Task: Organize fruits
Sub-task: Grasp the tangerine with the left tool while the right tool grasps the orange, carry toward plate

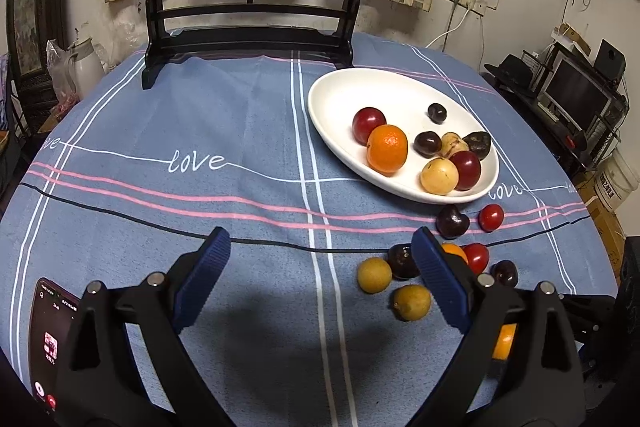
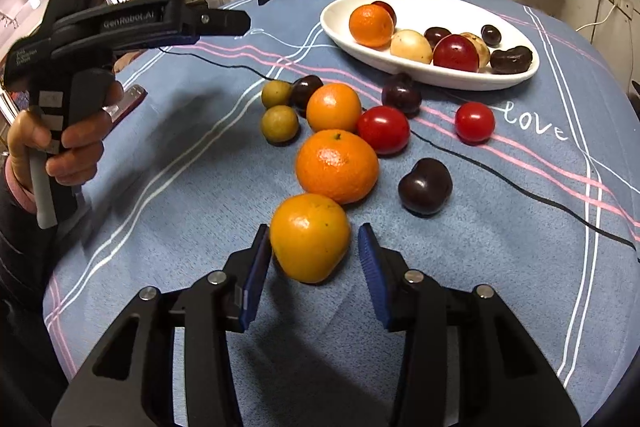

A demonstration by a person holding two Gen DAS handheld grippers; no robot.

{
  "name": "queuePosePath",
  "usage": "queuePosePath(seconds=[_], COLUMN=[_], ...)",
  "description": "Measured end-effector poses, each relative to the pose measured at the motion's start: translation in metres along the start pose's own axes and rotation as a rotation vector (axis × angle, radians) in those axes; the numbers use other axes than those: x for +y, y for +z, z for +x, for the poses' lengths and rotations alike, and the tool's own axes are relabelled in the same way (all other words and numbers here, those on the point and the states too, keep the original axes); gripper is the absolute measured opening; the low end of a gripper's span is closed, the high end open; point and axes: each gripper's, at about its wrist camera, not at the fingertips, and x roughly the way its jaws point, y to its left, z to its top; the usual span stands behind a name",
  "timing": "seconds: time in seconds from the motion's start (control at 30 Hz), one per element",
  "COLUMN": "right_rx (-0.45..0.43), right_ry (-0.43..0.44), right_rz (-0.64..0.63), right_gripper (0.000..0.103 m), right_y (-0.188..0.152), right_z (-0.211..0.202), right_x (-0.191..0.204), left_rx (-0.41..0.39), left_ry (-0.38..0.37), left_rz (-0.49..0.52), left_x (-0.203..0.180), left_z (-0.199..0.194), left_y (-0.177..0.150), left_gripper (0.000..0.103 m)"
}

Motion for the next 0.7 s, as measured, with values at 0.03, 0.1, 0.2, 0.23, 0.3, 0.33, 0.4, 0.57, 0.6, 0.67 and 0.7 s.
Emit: queuePosePath(seconds=[0.03,0.1,0.2,0.23,0.3,0.33,0.4,0.57,0.6,0.67,0.7], right_rx=[0.001,0.003,-0.016,-0.05,-0.12,-0.155,-0.189,-0.213,-0.209,-0.203,-0.2], right_ry=[0.004,0.002,0.056,0.069,0.041,0.011,-0.026,-0.064,-0.066,-0.063,-0.06], right_rz=[-0.003,-0.008,0.018,0.043,0.087,0.127,0.189,0.264,0.263,0.255,0.25], right_gripper=[0.038,0.038,0.038,0.038,0.038,0.038,0.038,0.038,0.038,0.038,0.038], right_y=[0.0,0.0,0.002,0.005,0.008,0.009,0.009,0.003,0.003,0.003,0.003], right_z=[0.0,0.0,-0.012,-0.022,-0.04,-0.049,-0.06,-0.069,-0.068,-0.067,-0.067], right_x=[0.001,0.001,-0.005,-0.012,-0.026,-0.038,-0.055,-0.075,-0.075,-0.073,-0.071], left_rx=[-0.001,-0.003,0.0,-0.003,-0.005,0.001,0.016,0.031,0.041,0.065,0.079], left_ry=[0.008,0.019,0.01,0.0,-0.026,-0.06,-0.126,-0.245,-0.245,-0.24,-0.24], left_rz=[0.006,0.013,0.012,0.019,0.035,0.053,0.091,0.292,0.337,0.387,0.404], left_x=[-0.001,-0.002,-0.003,-0.006,-0.013,-0.02,-0.034,-0.094,-0.106,-0.119,-0.123], left_z=[0.0,0.0,0.0,-0.001,-0.004,-0.004,-0.007,-0.014,-0.012,-0.006,-0.003], left_y=[0.0,-0.001,-0.001,-0.002,-0.004,-0.007,-0.013,-0.04,-0.048,-0.057,-0.059], left_gripper=[0.094,0.094,0.094,0.094,0.094,0.093,0.093,0.083,0.081,0.071,0.068])
